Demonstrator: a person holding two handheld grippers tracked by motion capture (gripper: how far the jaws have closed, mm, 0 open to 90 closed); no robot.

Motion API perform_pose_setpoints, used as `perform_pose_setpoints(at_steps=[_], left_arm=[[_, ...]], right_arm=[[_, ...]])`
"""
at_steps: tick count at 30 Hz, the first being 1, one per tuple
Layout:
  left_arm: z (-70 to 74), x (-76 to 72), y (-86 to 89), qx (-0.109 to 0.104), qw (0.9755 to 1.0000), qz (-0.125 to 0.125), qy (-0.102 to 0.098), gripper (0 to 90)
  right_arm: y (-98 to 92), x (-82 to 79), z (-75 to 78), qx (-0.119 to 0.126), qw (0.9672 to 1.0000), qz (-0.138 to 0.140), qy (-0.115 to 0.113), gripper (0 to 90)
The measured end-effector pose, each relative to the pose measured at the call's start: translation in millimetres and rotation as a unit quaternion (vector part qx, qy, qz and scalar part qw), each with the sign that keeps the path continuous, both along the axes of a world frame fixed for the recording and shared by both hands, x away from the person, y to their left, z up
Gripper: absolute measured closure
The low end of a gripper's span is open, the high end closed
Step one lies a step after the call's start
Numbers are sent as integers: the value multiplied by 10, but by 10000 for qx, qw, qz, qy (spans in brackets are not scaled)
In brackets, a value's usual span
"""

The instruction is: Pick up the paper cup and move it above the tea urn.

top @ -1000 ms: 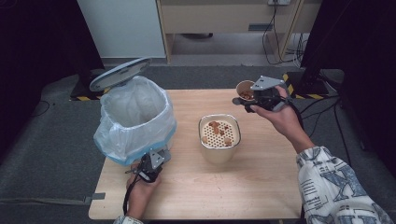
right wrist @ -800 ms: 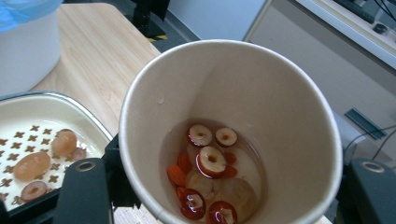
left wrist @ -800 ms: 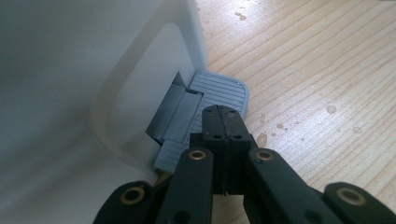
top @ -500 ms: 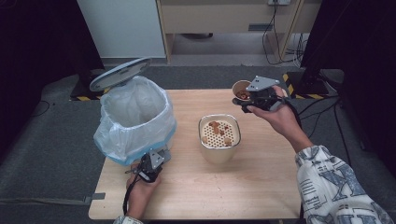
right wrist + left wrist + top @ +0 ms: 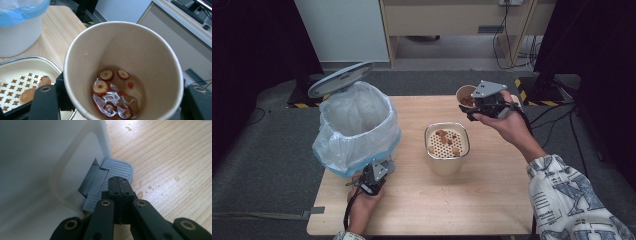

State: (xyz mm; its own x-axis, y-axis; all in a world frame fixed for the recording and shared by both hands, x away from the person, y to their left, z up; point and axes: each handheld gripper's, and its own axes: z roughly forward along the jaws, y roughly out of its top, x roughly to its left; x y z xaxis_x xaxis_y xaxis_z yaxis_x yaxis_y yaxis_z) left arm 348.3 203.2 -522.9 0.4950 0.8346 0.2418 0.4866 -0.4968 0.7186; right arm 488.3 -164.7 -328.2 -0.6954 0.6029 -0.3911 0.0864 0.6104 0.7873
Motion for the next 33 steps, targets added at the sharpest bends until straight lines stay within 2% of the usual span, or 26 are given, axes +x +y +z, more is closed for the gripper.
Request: perform_pose_setpoints(at_steps=[10, 18, 24, 27, 33], left_arm=[[0, 0, 0, 1, 10000, -2, 0, 895], [1, 0, 0, 4, 10000, -4, 2, 895], [1, 0, 0, 4, 10000, -1, 3, 895], [1, 0, 2, -4, 10000, -1, 8, 895], [1, -1, -2, 7, 10000, 1, 0, 895]], right_arm=[[95, -49, 4, -323, 9991, 141, -217, 316], [187, -70, -77, -798, 9952, 292, -479, 316], [217, -91, -102, -923, 9935, 361, -559, 315], [231, -117, -84, -944, 9925, 479, -611, 314], [226, -135, -37, -954, 9922, 437, -678, 314]])
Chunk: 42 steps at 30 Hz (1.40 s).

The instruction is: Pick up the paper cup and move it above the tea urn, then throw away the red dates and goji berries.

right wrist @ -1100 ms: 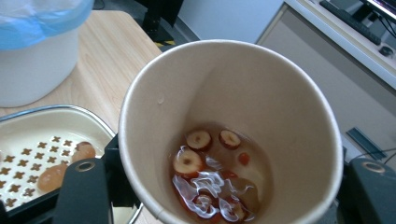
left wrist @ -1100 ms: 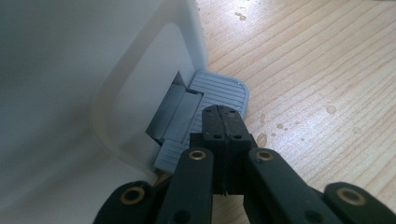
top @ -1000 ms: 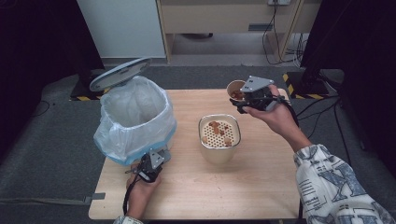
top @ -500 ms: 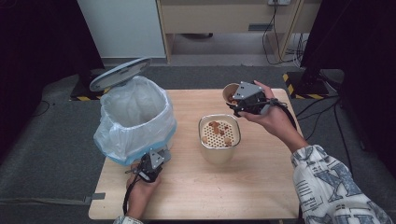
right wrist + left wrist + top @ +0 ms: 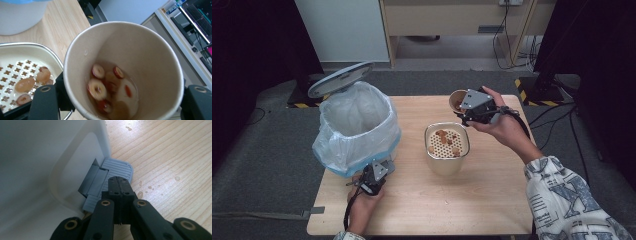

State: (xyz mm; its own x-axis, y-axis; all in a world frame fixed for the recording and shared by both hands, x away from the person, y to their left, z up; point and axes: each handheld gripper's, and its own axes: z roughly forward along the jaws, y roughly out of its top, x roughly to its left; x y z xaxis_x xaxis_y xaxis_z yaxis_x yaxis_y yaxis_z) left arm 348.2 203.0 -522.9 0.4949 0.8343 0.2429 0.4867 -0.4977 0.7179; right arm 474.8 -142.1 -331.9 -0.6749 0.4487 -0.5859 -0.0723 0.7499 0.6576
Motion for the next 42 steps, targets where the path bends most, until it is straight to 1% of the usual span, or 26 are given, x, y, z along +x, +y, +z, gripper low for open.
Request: perform_pose_setpoints(at_steps=[3, 4, 7, 9, 10, 11, 14, 15, 16, 21, 23, 25, 26, 27, 28, 29, 31, 33, 36, 39, 42], left_arm=[[0, 0, -1, 7, 10000, 0, 0, 895], [0, 1, 0, 0, 10000, 0, 3, 895], [0, 1, 0, -6, 10000, 0, 0, 895], [-3, 1, -3, -35, 10000, 5, -8, 895], [-3, 1, -3, -37, 10000, 4, -9, 895], [-3, 1, -4, -37, 10000, 7, -10, 895], [-3, 1, -3, -37, 10000, 4, -11, 895], [-3, 1, -4, -34, 10000, 5, -13, 895], [-3, 1, -5, -29, 10000, 2, -13, 895], [-3, 1, -5, -30, 10000, 5, -13, 895], [-3, 1, -5, -28, 10000, 3, -13, 895], [-3, 0, -5, -26, 10000, 6, -12, 895], [-1, 0, -4, -2, 10000, -4, -3, 895], [-1, 0, -4, -1, 10000, -3, -4, 895], [-1, 0, -3, -4, 10000, -4, -4, 895], [-3, 0, -4, -29, 10000, 3, -12, 895], [-3, 1, -4, -29, 10000, 4, -12, 895], [-3, 1, -4, -27, 10000, 0, -12, 895], [-3, 0, -4, -32, 10000, 3, -12, 894], [-3, 1, -4, -29, 10000, 2, -12, 895], [-3, 1, -4, -30, 10000, 2, -12, 895]], right_arm=[[24, -19, 5, -38, 10000, 57, -16, 314], [38, -28, 14, -87, 9999, 100, -19, 314], [53, -23, 29, -98, 9999, 130, -28, 314], [59, -23, 33, -113, 9998, 138, -39, 314], [65, -26, 39, -104, 9999, 132, -9, 314], [67, -17, 48, -117, 9998, 146, -51, 314], [69, -15, 54, -87, 9999, 132, -54, 314], [74, -19, 53, -96, 9998, 134, -55, 314], [86, -26, 52, -157, 9997, 191, -60, 313], [87, -27, 60, -169, 9996, 182, -101, 313], [91, -25, 62, -222, 9994, 209, -154, 313], [97, -26, 58, -248, 9993, 214, -157, 313], [117, -30, 37, -300, 9990, 275, -177, 313], [117, -30, 37, -300, 9990, 275, -177, 313], [116, -26, 22, -387, 9985, 355, -172, 313], [107, -15, 17, -416, 9984, 335, -178, 313], [94, 2, 18, -404, 9987, 269, -184, 313], [94, 7, 22, -389, 9987, 273, -197, 313], [147, -13, 23, -420, 9983, 338, -233, 313], [176, -33, 23, -504, 9975, 423, -262, 313], [187, -48, 24, -565, 9970, 439, -312, 314]])
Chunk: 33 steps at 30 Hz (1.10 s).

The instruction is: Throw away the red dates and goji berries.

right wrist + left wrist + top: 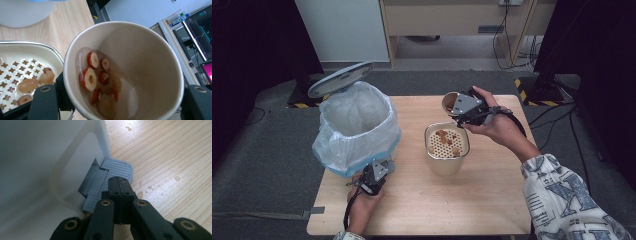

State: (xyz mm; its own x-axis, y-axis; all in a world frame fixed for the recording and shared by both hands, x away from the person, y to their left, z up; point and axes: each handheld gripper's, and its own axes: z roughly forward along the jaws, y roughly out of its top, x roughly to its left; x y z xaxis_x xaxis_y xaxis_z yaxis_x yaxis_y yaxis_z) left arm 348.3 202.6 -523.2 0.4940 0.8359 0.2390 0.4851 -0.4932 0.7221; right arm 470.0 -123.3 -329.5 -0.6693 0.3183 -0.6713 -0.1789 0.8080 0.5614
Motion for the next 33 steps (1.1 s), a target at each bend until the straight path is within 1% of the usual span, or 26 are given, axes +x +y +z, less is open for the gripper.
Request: perform_pose_setpoints(at_steps=[2, 3, 7, 9, 10, 11, 16, 21, 24, 25, 31, 33], left_arm=[[0, 0, 1, -5, 10000, 2, 0, 895], [0, 0, 1, -5, 10000, 2, 0, 895], [0, 0, 2, -8, 10000, 1, 2, 894], [0, 0, 2, -3, 10000, 0, 3, 895], [0, 0, 2, -7, 10000, 0, 3, 895], [0, 0, 3, -7, 10000, 0, 3, 895], [0, 0, 1, -7, 10000, 5, 1, 895], [0, 0, 2, -11, 10000, 6, 3, 895], [0, 0, 3, -11, 10000, 6, 5, 895], [3, 0, 7, 13, 10000, 0, 13, 895], [0, 0, 7, -13, 10000, 7, 8, 895], [0, 0, 7, -19, 10000, 9, 11, 895]], right_arm=[[5, -1, 4, -115, 9999, 25, -103, 314], [5, -1, 4, -115, 9999, 25, -103, 314], [-7, 3, 19, -233, 9994, 42, -259, 315], [-14, -12, 35, -297, 9988, 81, -375, 315], [-14, -12, 35, -297, 9988, 81, -375, 315], [-17, -27, 49, -359, 9982, 122, -465, 315], [-47, -39, 87, -438, 9974, 121, -563, 317], [-54, -45, 101, -497, 9968, 133, -604, 320], [-40, -60, 103, -608, 9957, 205, -671, 320], [-41, -65, 117, -675, 9947, 225, -746, 320], [-54, -60, 180, -675, 9941, 232, -818, 320], [-54, -63, 208, -716, 9932, 233, -894, 320]])
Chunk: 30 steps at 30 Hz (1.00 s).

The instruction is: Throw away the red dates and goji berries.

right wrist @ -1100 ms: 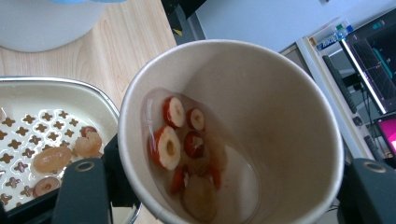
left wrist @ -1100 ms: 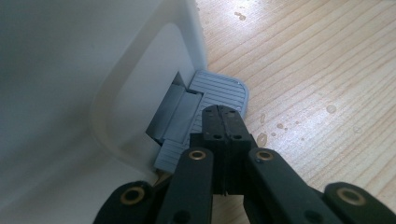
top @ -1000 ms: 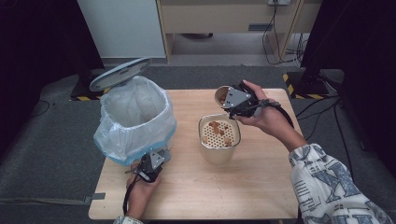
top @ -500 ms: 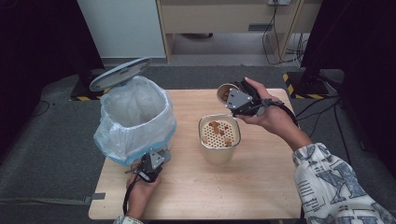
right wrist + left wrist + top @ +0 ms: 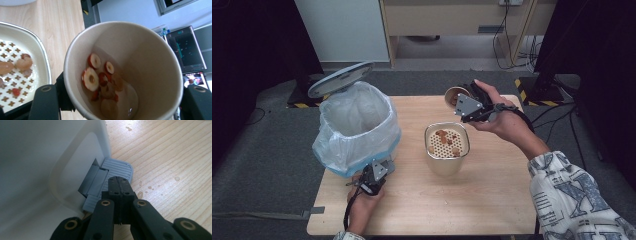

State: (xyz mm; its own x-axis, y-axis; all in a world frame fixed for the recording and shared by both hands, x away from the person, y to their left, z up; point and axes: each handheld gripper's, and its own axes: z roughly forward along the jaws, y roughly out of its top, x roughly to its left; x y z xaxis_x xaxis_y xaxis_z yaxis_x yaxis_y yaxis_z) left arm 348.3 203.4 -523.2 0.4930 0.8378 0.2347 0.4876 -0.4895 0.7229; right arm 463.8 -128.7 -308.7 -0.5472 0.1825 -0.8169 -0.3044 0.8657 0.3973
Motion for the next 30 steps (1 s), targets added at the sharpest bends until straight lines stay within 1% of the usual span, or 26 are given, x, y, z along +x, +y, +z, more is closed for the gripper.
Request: perform_pose_setpoints(at_steps=[3, 6, 7, 12, 20, 22, 23, 25, 26, 29, 30], left_arm=[[2, 1, 1, 7, 10000, 1, -1, 895], [1, 1, 2, 6, 10000, -5, 0, 895], [1, 1, 2, 3, 10000, -5, 1, 895], [1, 2, 4, -8, 10000, -5, 0, 895], [2, 2, 5, -11, 10000, -4, 8, 895], [4, 1, 9, -6, 10000, -12, 22, 895], [2, 2, 6, -20, 10000, 0, 10, 895], [1, 2, 5, -15, 10000, 0, 7, 895], [2, 2, 6, -17, 10000, 0, 10, 895], [2, 2, 5, -12, 10000, -1, 8, 895], [2, 1, 5, -13, 10000, -1, 8, 895]], right_arm=[[8, -14, 41, -99, 9999, 29, -104, 320], [13, -22, 59, -136, 9998, 29, -154, 320], [24, -33, 76, -211, 9995, 46, -233, 320], [49, -61, 109, -272, 9991, 96, -297, 320], [56, -57, 154, -259, 9992, 90, -307, 320], [70, -67, 165, -305, 9989, 115, -333, 320], [78, -74, 169, -344, 9987, 116, -368, 320], [100, -93, 172, -545, 9972, 114, -508, 320], [100, -93, 172, -545, 9972, 114, -508, 320], [114, -98, 163, -758, 9952, 138, -611, 320], [116, -100, 159, -745, 9953, 139, -595, 320]])
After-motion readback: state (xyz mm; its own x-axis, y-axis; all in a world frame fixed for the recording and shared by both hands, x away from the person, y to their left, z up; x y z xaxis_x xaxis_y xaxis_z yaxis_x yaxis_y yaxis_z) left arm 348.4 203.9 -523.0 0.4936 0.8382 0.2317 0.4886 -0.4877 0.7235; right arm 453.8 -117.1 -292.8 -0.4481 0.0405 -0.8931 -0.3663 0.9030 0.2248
